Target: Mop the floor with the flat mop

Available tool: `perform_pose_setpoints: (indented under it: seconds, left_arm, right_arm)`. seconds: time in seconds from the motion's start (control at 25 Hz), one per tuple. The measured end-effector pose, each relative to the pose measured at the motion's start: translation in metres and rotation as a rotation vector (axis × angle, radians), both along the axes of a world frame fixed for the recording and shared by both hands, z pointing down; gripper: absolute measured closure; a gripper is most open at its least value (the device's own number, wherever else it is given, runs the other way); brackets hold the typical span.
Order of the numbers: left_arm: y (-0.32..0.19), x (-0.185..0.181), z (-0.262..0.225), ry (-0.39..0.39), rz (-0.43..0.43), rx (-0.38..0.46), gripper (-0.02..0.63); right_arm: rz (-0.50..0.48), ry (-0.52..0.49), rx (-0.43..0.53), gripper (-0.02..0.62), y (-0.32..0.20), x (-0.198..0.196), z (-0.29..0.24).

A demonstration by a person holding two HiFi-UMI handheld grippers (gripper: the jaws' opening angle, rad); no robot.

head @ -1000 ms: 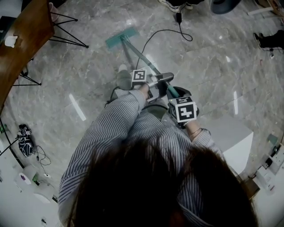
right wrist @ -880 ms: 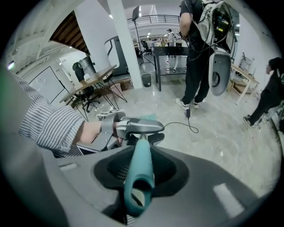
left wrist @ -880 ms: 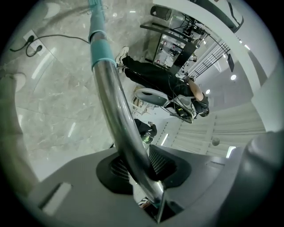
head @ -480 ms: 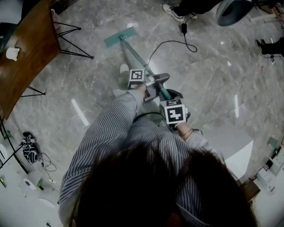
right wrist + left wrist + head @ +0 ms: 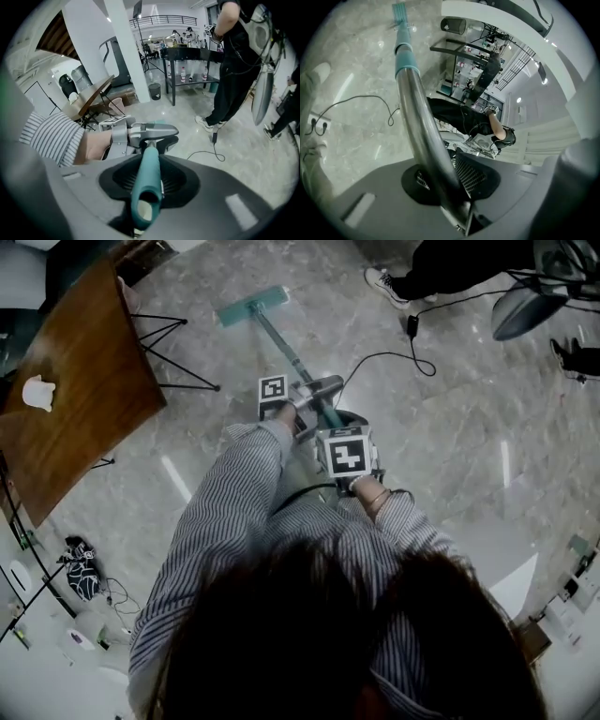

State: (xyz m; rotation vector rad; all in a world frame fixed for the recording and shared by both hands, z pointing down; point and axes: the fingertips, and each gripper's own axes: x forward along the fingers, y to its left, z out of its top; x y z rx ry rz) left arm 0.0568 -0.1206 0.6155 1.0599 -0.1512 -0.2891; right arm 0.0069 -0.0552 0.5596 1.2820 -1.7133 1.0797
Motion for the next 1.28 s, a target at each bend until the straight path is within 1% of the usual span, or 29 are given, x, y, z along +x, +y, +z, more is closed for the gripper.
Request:
perform_pose_setpoints:
  seconds: [0.08, 0.16, 0.28, 0.4, 0.48, 0.56, 0.6, 0.68, 0.88, 1.16, 1.28]
  left_arm:
    - [-0.040, -0.022, -0.001, -0.009, -0.035, 0.010, 0.526]
    - [-0.079, -0.045, -0.003, -0.003, -0.092, 0.008, 0.517]
    - [-0.130, -0.074, -0.003, 0.006, -0.169, -0.004, 0.508]
    - [-0.172, -0.095, -0.005, -0.002, -0.209, -0.005, 0.498]
    - [-0.199, -0.107, -0.009, -0.003, -0.229, -0.004, 0.495]
    - [-0.221, -0.119, -0.014, -0.003, -0.235, 0.001, 0.492]
    - [-0.231, -0.124, -0.015, -0.004, -0.236, 0.002, 0.489]
    - [-0.247, -0.133, -0.016, -0.009, -0.240, 0.000, 0.488]
    - [-0.273, -0.145, -0.016, -0.028, -0.231, -0.009, 0.485]
    - [-0.292, -0.154, -0.015, -0.020, -0.261, -0.019, 0.485]
    - [-0.295, -0.152, -0.013, -0.011, -0.274, -0.025, 0.486]
  right_arm:
    - [0.002, 0.004, 0.016, 0.485, -0.044, -0.017, 0.001]
    - [-0.003, 0.012, 0.044, 0.485, -0.088, -0.035, -0.001]
    - [-0.022, 0.016, 0.050, 0.485, -0.139, -0.059, 0.000]
    - [-0.044, 0.026, 0.050, 0.485, -0.184, -0.077, 0.000]
    - [-0.075, 0.051, 0.046, 0.485, -0.210, -0.086, -0.004]
    - [-0.103, 0.076, 0.043, 0.485, -0.233, -0.096, -0.009]
    - [-0.103, 0.073, 0.039, 0.485, -0.242, -0.101, -0.010]
    - [-0.094, 0.061, 0.031, 0.485, -0.258, -0.111, -0.009]
    - [-0.097, 0.075, 0.038, 0.485, -0.288, -0.119, -0.011]
    - [-0.098, 0.075, 0.038, 0.485, -0.308, -0.125, -0.011]
    - [-0.096, 0.070, 0.058, 0.485, -0.313, -0.122, -0.010]
